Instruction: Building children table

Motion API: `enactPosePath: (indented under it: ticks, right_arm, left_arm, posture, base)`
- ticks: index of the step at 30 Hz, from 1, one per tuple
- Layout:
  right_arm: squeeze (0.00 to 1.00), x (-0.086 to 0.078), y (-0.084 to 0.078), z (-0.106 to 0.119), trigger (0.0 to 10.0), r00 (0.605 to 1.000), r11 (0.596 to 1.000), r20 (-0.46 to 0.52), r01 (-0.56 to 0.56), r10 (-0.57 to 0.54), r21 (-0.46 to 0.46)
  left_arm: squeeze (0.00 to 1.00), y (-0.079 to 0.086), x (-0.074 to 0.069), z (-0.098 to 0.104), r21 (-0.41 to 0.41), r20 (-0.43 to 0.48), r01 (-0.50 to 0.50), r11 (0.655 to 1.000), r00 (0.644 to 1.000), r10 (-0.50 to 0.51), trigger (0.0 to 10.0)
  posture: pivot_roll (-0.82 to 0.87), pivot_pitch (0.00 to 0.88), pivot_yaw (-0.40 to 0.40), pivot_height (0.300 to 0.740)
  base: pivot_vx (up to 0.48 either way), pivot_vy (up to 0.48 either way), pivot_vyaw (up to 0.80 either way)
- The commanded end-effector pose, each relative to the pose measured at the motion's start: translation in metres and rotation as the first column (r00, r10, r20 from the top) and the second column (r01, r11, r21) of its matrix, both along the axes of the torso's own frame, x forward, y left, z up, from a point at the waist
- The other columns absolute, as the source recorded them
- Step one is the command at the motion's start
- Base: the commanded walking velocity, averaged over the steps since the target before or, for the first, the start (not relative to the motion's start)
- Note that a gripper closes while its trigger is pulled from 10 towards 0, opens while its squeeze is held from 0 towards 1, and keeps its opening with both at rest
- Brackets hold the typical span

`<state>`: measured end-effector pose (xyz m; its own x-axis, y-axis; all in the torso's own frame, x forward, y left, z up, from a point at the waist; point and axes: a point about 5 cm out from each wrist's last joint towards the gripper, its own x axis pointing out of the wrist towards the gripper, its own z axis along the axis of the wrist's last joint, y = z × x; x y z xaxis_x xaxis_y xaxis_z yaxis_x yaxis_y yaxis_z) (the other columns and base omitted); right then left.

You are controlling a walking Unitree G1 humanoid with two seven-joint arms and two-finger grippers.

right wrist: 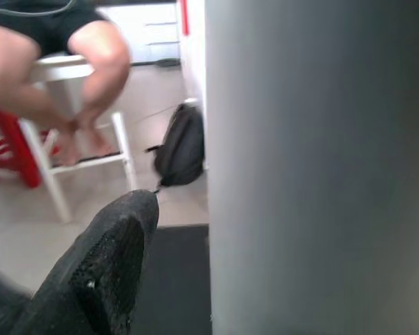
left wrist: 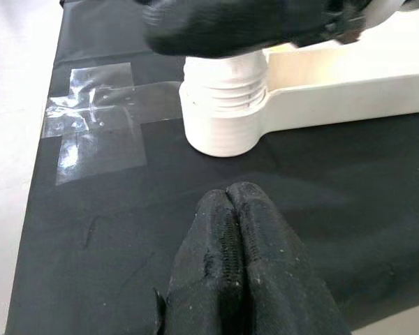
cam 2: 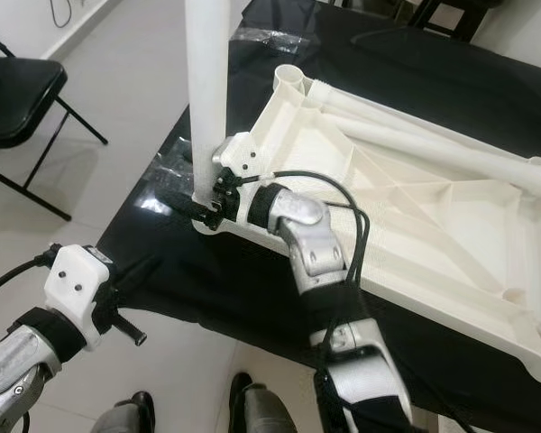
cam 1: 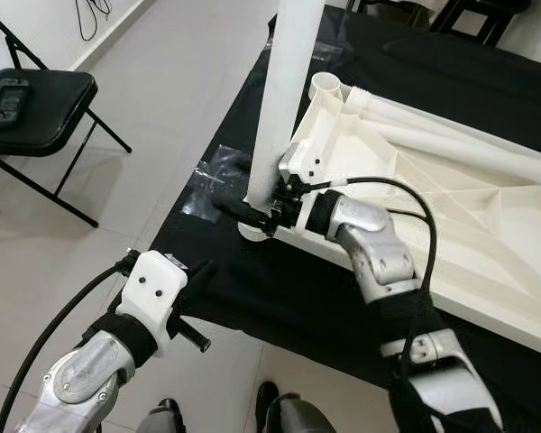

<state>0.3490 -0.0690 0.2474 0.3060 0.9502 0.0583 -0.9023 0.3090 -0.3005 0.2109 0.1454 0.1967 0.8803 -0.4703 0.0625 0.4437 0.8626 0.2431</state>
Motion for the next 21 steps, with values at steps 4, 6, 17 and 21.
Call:
enactPosePath:
  ticks: [4, 6, 17, 21]
  right_arm:
    - [0.0, -0.004, 0.002, -0.003, 10.0, 0.987, 0.987, -0.042, -0.158, 0.157, -0.02]
    - [0.0, -0.001, 0.0, 0.0, 9.4, 0.976, 0.977, -0.059, -0.213, 0.212, -0.012]
    - [0.0, 0.007, -0.002, -0.003, 0.0, 0.941, 0.947, -0.116, -0.321, 0.318, -0.01]
    - [0.0, 0.008, -0.006, -0.009, 0.0, 0.959, 0.964, -0.105, -0.264, 0.263, 0.001]
  left_arm:
    - [0.0, -0.001, -0.003, -0.004, -0.004, -0.019, 0.004, 1.0, 1.0, -0.004, 10.0]
    - [0.0, -0.001, -0.003, -0.004, -0.002, -0.018, 0.003, 1.0, 1.0, -0.003, 10.0]
    - [0.0, 0.0, -0.005, -0.004, 0.007, -0.018, -0.005, 1.0, 1.0, 0.005, 10.0]
    - [0.0, 0.001, -0.006, -0.004, 0.006, -0.02, -0.011, 1.0, 1.0, 0.011, 10.0]
  posture:
    - [0.14, 0.291, -0.161, 0.74]
    - [0.15, 0.291, -0.163, 0.74]
    - [0.16, 0.295, -0.167, 0.74]
    - [0.15, 0.306, -0.168, 0.74]
  base:
    - [0.0, 0.0, 0.0]
    - [0.0, 0.0, 0.0]
    - [0.0, 0.0, 0.0]
    - [0.0, 0.0, 0.0]
